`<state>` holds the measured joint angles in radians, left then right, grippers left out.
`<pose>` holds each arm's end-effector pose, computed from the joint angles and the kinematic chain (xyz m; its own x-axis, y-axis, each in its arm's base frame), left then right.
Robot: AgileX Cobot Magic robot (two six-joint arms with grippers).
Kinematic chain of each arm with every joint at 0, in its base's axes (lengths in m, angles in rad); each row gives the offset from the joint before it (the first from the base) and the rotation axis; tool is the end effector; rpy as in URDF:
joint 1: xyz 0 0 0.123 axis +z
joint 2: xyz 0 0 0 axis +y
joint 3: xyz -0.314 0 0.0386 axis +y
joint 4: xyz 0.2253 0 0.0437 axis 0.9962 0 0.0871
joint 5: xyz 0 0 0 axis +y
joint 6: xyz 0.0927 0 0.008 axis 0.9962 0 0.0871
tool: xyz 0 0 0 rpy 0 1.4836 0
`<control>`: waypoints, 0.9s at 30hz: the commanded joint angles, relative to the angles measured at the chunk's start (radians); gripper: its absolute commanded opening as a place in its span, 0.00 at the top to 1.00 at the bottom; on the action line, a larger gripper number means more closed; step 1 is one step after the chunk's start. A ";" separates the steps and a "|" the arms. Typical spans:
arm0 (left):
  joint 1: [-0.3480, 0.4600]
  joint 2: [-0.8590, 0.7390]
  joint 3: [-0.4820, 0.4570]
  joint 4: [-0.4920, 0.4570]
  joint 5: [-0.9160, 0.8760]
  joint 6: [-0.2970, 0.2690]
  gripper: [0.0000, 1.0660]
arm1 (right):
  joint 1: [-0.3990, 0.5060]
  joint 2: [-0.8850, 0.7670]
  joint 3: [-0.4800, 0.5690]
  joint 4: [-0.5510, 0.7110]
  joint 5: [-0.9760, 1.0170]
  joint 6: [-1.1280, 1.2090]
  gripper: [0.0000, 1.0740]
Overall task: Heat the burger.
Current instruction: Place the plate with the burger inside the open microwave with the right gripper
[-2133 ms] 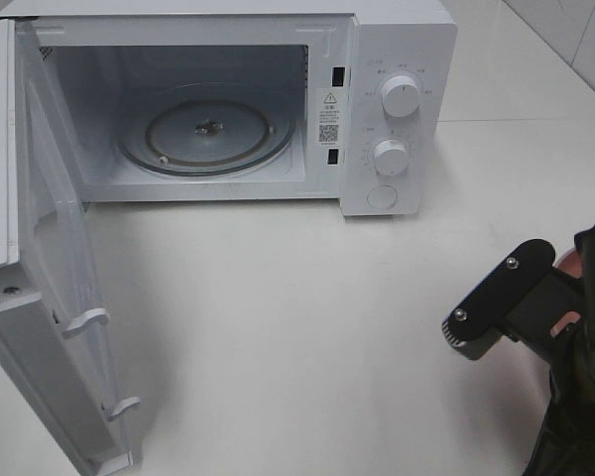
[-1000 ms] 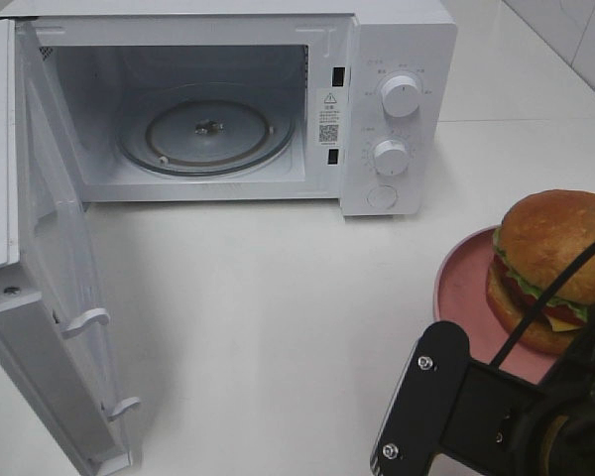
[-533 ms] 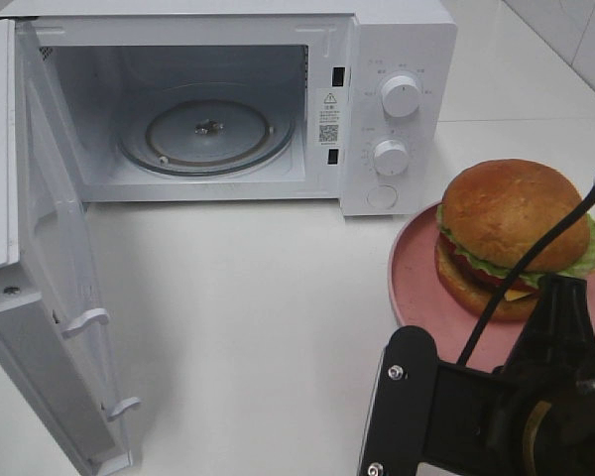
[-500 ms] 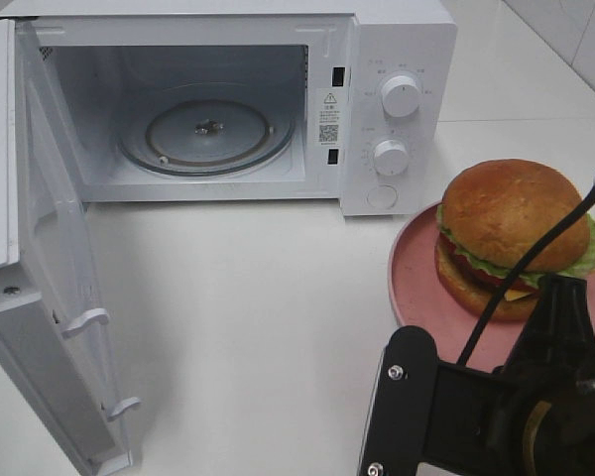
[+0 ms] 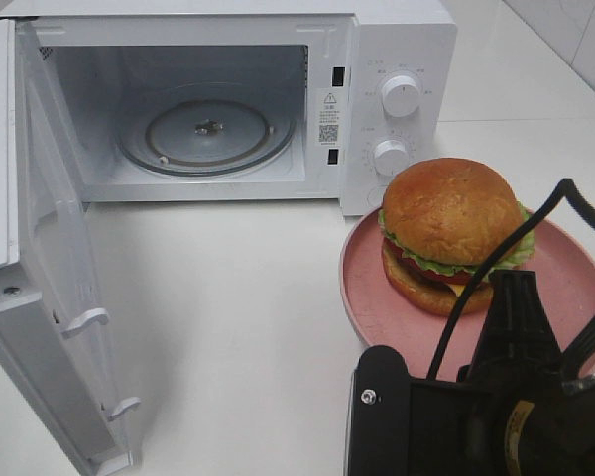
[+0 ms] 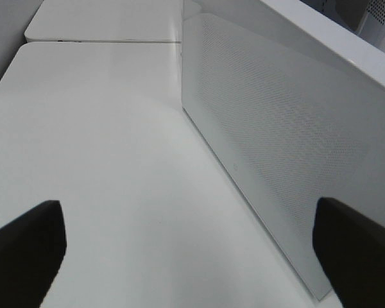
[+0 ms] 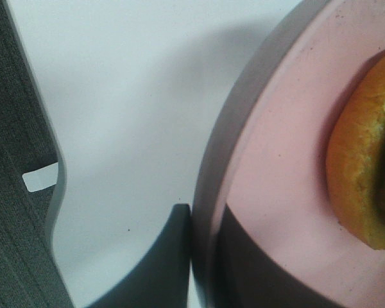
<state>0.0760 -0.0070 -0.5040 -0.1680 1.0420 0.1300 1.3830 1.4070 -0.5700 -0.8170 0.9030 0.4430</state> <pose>-0.0546 -0.0176 0.2686 -0.4197 0.0123 -0.9076 0.0741 0.9970 -0.0207 0.0856 0.1651 0.2252 -0.0729 -0.9970 -0.0255 -0.8123 0.0742 -0.5785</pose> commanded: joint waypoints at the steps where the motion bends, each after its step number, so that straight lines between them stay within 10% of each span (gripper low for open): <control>1: -0.005 -0.018 -0.001 -0.006 -0.002 -0.004 0.06 | 0.003 -0.010 0.001 -0.072 -0.022 -0.029 1.00; 15: -0.005 -0.018 -0.001 -0.006 -0.002 -0.004 0.06 | -0.001 -0.010 0.001 -0.129 -0.185 -0.216 1.00; 27: -0.005 -0.018 -0.001 -0.006 -0.002 -0.004 0.06 | -0.186 -0.010 0.001 -0.135 -0.384 -0.528 1.00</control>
<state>0.0760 -0.0070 -0.5040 -0.1680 1.0420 0.1300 1.2240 1.4070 -0.5670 -0.8980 0.5750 0.0210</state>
